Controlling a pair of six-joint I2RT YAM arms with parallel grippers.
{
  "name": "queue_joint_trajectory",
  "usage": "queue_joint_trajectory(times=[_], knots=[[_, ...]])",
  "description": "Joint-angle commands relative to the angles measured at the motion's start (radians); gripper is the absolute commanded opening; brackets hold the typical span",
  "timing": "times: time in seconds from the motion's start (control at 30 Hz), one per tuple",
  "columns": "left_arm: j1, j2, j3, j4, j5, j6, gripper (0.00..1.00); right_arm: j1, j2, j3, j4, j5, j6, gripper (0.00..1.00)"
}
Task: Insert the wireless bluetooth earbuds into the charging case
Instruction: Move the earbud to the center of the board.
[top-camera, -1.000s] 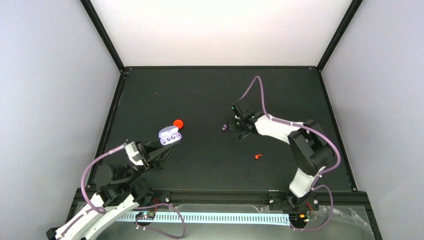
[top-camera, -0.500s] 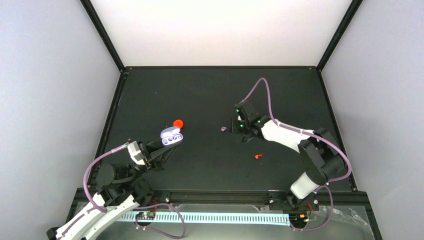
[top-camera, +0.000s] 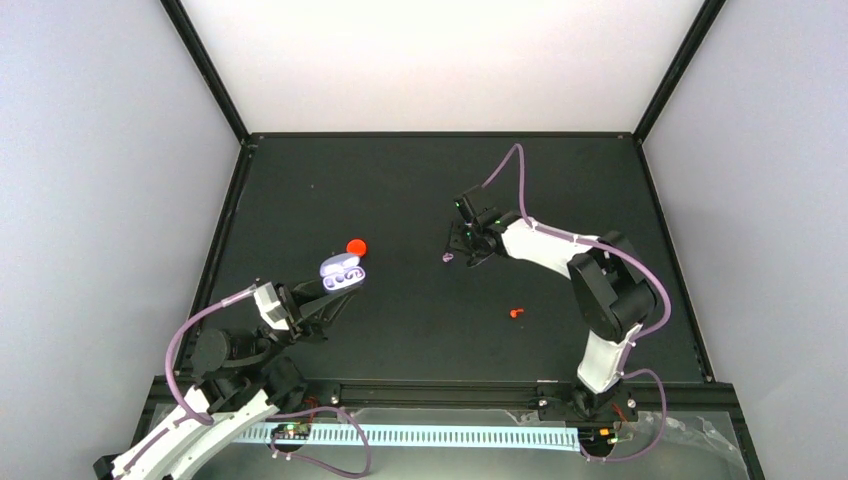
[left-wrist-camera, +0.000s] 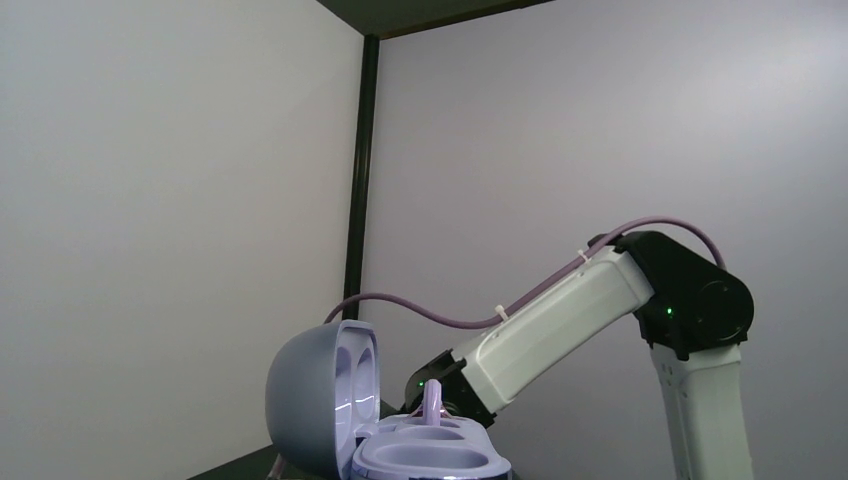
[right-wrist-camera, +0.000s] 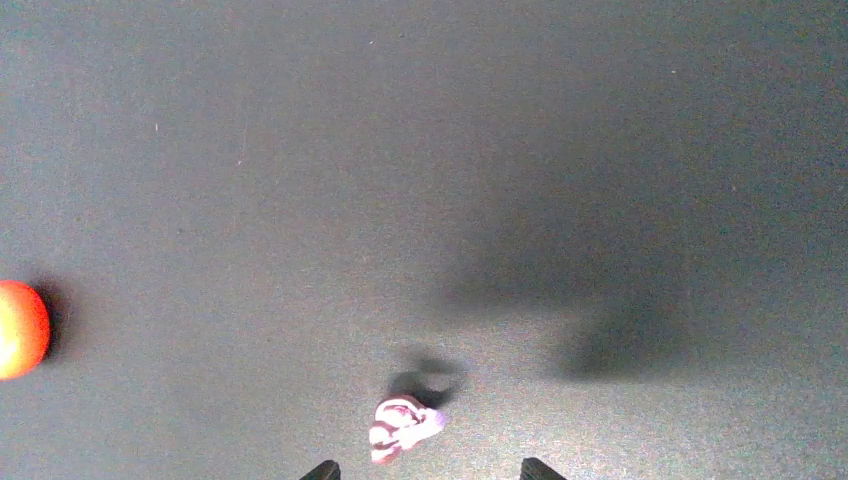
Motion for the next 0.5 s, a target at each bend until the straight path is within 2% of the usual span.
queue_joint_trajectory(times=[0.0,0.27,0.47], knots=[[-0.003,-0.027,0.009,0.002,-0.013,-0.001,0.02,-0.01,0.009,0.034,-0.013,0.017,0.143,0.46],[-0.002,-0.042,-0.001,-0.005,-0.022,0.008,0.02,-0.024,0.059,0.064,-0.008,-0.021,0.286,0.48],[-0.002,-0.049,-0.001,-0.013,-0.027,0.027,0.02,-0.034,0.1,0.095,-0.016,-0.025,0.31,0.46]])
